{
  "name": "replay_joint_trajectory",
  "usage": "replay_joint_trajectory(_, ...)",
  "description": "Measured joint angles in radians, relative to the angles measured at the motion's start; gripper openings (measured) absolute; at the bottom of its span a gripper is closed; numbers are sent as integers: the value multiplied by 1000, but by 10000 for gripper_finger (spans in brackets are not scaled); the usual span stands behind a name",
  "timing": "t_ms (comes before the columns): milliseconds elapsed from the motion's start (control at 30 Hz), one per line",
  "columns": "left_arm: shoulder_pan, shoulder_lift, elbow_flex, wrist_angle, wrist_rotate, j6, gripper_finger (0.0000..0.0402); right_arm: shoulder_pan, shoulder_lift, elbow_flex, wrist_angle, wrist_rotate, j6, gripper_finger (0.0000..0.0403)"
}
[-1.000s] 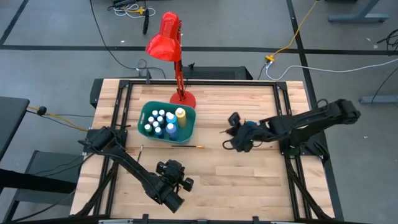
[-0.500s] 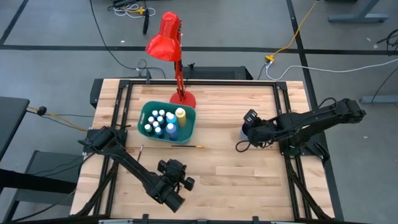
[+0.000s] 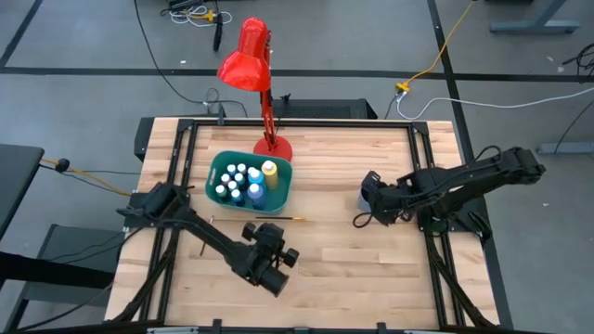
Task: Pick & Place Paint Supplies
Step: Put the black gold paint brush into the blue cup
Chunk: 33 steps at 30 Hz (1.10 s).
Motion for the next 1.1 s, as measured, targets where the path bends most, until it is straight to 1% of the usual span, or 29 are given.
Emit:
replay_joint_trajectory(67,23,0,0,1,43,34,18,-6,8,0,-1,-41,5,18)
replay_joint_trajectory(133,46,0,0,1,93,80,18,-12,19,0,0,-47,25,19)
replay_joint_trajectory(233,74,0,0,2,146,128,18,-24,34,0,22,-7,59,20)
replay_joint_trajectory(333,98,0,0,2,173,150,18,-40,44,0,62,28,73,21)
replay_joint_trajectory(467,114,-17,0,-12,194,167,18,-59,45,0,100,30,74,22)
replay_joint_trajectory(600,118,-40,0,-26,187,207,18,-77,45,0,93,30,125,22)
replay_joint_trajectory(733,117,-71,0,-51,143,247,18,-86,45,0,81,18,192,32)
replay_joint_trajectory(933,124,-123,0,-73,95,283,18,-86,45,0,52,27,227,81)
replay_joint_trajectory(1100,128,-157,0,-87,78,330,18,-86,45,0,48,96,224,122)
